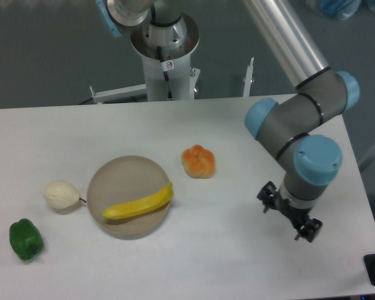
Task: Pick up the banana from the plate
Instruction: 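Move the gripper over the yellow banana on the grey plate, then lower the gripper and close it on the banana's stem end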
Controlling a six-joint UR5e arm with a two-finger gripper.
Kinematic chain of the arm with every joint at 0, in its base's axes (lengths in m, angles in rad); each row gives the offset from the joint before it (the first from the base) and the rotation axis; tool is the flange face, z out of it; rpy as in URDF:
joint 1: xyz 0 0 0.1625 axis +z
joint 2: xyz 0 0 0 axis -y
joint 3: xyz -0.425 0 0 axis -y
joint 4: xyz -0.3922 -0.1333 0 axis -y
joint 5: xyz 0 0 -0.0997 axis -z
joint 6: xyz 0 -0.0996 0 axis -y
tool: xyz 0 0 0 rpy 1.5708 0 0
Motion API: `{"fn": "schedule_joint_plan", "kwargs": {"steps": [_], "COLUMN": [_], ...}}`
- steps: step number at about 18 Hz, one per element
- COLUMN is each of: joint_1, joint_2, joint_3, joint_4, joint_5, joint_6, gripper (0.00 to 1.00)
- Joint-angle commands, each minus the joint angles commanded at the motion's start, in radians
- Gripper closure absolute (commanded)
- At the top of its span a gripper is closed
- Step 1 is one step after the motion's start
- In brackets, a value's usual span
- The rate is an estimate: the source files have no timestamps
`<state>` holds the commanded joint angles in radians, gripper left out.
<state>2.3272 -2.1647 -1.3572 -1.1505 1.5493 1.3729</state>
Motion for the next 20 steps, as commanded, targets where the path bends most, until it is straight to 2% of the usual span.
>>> {"fn": "schedule_joint_plan", "kwargs": {"steps": [2, 5, 11, 13, 18, 20], "joint_1": [-0.046, -0.147, -0.252, -0.267, -0.307, -0.316], "joint_2": [0.07, 0.12, 0.206, 0.213, 0.184, 0.18], "joint_3": [-0.094, -0.14, -0.229, -0.263, -0.275, -0.299], "joint_4": [0.002, 0.0, 0.008, 0.014, 0.025, 0.026], "joint_5": [-0.003, 0.0, 0.014, 0.032, 0.06, 0.069], "joint_6": [-0.015, -0.132, -0.135, -0.158, -0.239, -0.238], "gripper": [0.0, 0.0, 0.0, 0.0, 0.0, 0.0]}}
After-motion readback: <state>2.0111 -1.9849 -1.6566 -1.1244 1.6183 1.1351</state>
